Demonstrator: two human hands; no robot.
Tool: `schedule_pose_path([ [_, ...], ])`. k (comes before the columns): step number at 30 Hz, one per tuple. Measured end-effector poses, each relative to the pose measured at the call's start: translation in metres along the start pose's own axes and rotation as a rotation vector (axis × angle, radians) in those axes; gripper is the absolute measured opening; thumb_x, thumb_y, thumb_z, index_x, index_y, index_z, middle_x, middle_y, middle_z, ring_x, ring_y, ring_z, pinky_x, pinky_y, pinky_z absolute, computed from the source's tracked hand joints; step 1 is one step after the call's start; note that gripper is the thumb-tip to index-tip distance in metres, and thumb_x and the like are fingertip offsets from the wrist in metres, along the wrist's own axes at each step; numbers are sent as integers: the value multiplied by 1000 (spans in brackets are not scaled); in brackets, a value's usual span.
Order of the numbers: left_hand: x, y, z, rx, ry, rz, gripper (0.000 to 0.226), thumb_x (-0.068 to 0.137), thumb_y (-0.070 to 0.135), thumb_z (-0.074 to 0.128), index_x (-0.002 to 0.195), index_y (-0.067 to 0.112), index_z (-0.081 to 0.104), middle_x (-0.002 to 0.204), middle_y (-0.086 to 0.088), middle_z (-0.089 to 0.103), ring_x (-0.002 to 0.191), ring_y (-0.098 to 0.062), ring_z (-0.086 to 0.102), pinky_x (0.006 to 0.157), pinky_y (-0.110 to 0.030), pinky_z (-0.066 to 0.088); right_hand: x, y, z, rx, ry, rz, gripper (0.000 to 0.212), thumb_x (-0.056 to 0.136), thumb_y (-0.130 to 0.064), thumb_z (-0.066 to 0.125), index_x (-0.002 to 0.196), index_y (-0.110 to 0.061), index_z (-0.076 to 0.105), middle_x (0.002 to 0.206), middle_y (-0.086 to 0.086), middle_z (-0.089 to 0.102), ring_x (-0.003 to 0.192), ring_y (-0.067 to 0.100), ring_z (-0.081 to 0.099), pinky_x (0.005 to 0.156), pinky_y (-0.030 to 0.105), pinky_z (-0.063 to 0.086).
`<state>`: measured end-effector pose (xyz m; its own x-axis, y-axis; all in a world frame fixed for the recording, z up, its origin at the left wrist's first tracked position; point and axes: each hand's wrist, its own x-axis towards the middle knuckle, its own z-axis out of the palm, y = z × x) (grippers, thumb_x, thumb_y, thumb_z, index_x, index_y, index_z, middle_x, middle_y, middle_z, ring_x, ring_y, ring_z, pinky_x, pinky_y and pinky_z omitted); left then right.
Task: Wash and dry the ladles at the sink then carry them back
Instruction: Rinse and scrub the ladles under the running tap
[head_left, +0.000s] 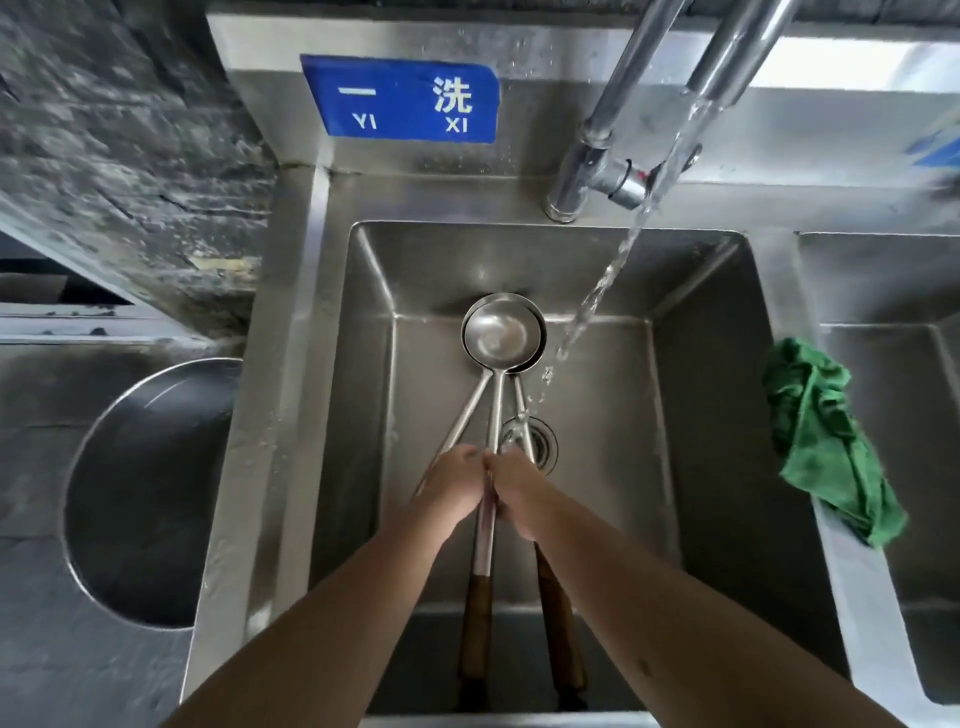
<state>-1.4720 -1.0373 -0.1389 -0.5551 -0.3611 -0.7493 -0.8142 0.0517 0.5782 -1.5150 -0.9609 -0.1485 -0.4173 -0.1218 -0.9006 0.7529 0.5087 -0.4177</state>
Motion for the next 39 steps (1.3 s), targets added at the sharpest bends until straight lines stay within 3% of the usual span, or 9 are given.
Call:
schedule_pose_path([
  [2,0,-3,7,-100,-33,-50,31,96,13,39,98,10,69,88,-12,71,79,-25,69,57,-26,49,10,-3,3,51,0,29,23,100,-22,48,117,-8,53,82,10,61,62,18,58,46,21,45],
  [7,2,-16,7,-160,-95,-55,23,92,3,50,104,7,69,93,-11,71,88,-23,67,76,-32,55,31,-14,12,227,51,23,21,94,3,49,113,-5,52,63,10,60,35,12,57,36,21,46],
  [14,-14,-2,-5,-169,-182,-72,10,84,3,63,79,7,70,66,-6,70,57,-16,67,58,-30,56,16,-25,3,57,96,-59,16,93,-8,50,80,-17,49,74,5,54,53,14,57,38,23,49],
  [17,-34,11,-6,-217,-280,-100,13,89,2,59,82,9,67,65,-1,69,56,-10,66,65,-29,60,0,-30,-10,-41,101,-89,23,98,-19,48,75,-20,47,79,1,54,65,14,55,53,26,50],
  [21,-52,23,-6,-309,-422,-228,23,91,4,47,72,11,58,60,0,54,51,-11,42,56,-21,33,-24,-26,-26,-114,117,-110,24,101,-28,47,82,-13,52,81,3,54,68,17,55,60,29,47],
  [26,-59,33,-26,-366,-226,-212,13,91,9,51,83,13,60,69,-2,57,59,-15,53,57,-24,39,-67,-19,-46,-522,232,-216,19,98,-23,46,91,-14,61,64,1,53,50,14,50,37,18,36],
  [29,-50,43,-45,-438,-106,-182,8,91,12,53,86,10,59,69,-1,50,56,-12,47,57,-22,36,-96,-14,-57,-624,214,-204,19,95,-28,47,86,-15,58,64,2,54,53,18,51,43,21,36],
  [34,-29,55,-55,-519,25,-98,37,94,22,56,127,7,50,89,-9,58,67,-19,55,81,-39,55,-136,0,-75,-750,166,-195,33,98,-34,48,69,-19,50,63,-1,54,46,11,49,35,17,31],
  [39,-37,56,-52,-475,81,-24,30,98,-4,36,118,8,53,110,-24,61,82,-34,61,45,-26,55,-154,-9,-89,-868,88,-204,28,96,-21,53,69,-17,51,61,-2,55,46,11,51,40,21,38],
])
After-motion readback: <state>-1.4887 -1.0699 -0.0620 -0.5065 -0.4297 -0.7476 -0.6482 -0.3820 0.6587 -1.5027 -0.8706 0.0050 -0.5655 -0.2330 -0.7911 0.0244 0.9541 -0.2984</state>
